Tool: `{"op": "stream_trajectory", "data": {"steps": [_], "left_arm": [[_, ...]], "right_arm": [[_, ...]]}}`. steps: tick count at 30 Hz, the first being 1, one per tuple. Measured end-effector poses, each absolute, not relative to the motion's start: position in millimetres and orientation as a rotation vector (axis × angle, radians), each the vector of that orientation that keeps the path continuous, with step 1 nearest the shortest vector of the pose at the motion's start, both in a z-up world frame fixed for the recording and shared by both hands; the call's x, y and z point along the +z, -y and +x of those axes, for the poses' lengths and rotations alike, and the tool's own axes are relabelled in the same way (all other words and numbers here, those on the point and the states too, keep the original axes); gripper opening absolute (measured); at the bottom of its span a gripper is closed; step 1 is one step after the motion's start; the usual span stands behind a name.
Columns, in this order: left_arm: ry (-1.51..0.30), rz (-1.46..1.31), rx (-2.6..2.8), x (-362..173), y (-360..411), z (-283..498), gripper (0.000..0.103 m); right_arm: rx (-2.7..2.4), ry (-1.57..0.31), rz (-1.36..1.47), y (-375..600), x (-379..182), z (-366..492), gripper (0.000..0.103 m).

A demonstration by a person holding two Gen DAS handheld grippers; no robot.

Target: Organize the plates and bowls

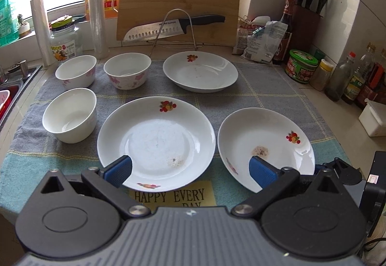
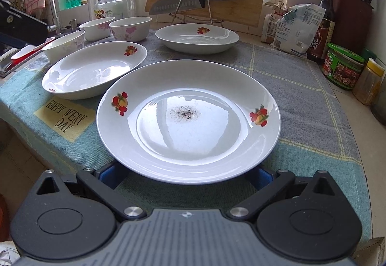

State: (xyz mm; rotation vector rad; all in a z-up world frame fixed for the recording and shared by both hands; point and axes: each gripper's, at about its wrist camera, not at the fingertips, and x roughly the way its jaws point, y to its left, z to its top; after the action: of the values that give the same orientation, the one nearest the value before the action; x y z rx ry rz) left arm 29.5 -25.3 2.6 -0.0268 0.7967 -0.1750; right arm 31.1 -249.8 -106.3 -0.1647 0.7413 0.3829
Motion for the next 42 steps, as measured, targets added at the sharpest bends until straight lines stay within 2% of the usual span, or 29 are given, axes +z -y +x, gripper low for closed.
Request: {"op": "stream_trajectory", "data": {"steps": [18, 35, 41, 42], "left_arm": [[-0.862, 0.207, -0.548, -19.8, 79.3, 121.1, 0.102], [-1.067, 0.332, -0.832, -64.3, 123.7, 200.6, 0.102], [-1.135, 0.384, -0.9, -74.3, 131.6, 209.8, 0.099], [-1.151, 0.39, -0.912, -75.8, 132.8, 211.1, 0.095]], "right_arm": [[0.347, -0.707, -0.154, 249.0, -108.3, 23.7, 0.103], [0.313, -0.68, -0.134, 247.9, -110.1, 20.1, 0.103], [0.31, -0.667, -0.13, 248.3, -111.2, 17.9, 0.103], [0.31, -0.662, -0.129, 248.3, -111.3, 17.7, 0.103]]}}
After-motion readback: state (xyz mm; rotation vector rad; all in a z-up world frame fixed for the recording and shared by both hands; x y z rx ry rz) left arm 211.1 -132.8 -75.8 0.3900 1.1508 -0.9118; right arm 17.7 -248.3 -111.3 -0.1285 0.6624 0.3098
